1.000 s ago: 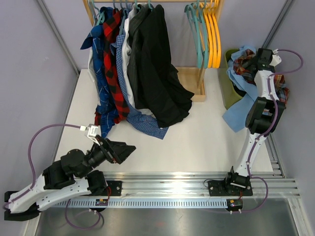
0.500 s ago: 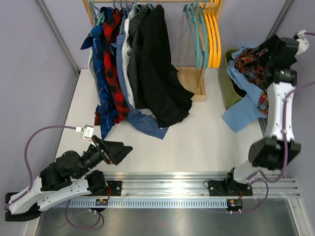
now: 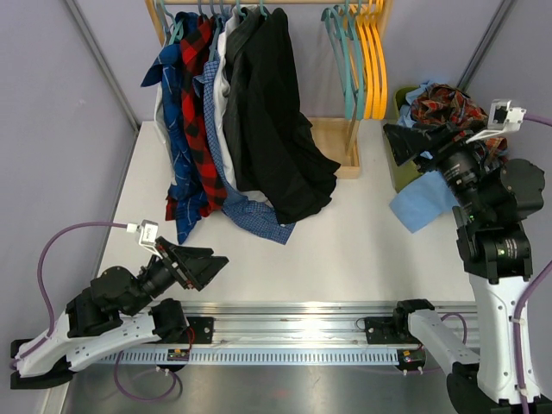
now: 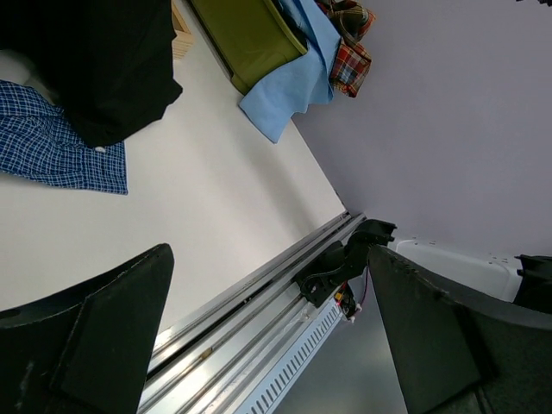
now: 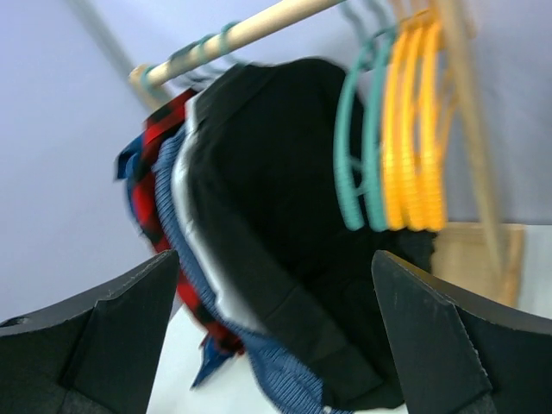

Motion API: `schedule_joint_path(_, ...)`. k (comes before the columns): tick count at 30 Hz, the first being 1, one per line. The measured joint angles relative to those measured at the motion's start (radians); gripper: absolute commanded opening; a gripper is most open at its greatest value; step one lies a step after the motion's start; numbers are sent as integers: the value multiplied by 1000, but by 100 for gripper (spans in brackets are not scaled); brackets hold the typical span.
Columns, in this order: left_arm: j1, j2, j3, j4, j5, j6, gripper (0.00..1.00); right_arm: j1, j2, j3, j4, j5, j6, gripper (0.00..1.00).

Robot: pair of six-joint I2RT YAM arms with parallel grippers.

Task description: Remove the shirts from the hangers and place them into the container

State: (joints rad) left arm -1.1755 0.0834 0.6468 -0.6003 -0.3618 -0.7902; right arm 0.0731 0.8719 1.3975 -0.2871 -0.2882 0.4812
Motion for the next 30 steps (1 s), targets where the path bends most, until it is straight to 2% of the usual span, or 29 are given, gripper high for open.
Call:
schedule_joint_path(5, 0, -3, 0, -1, 0, 3, 99, 77, -39, 3, -61, -142, -40, 99)
schedule_joint_path(11, 0, 1, 0, 3, 0, 5, 99, 152, -14, 7, -112, -265, -77, 99)
schedule_joint_path(14, 0, 18, 0, 9, 0, 6, 99, 278, 51, 27, -130, -285, -108, 100)
schedule_joint_path(18, 0, 45, 0, 13, 0, 10, 99, 510, 185, 87, -156, -243, -175, 99)
schedule_joint_path(20, 0, 50, 0, 16, 0, 12, 99, 569, 267, 128, -167, -207, -199, 99)
schedule_joint_path(25, 0, 51, 3, 19, 0, 15, 99, 590, 402, 214, -177, -21, -214, 99)
schedule_joint_path(30, 0, 51, 3, 19, 0, 15, 99, 594, 550, 442, -213, 202, -214, 93)
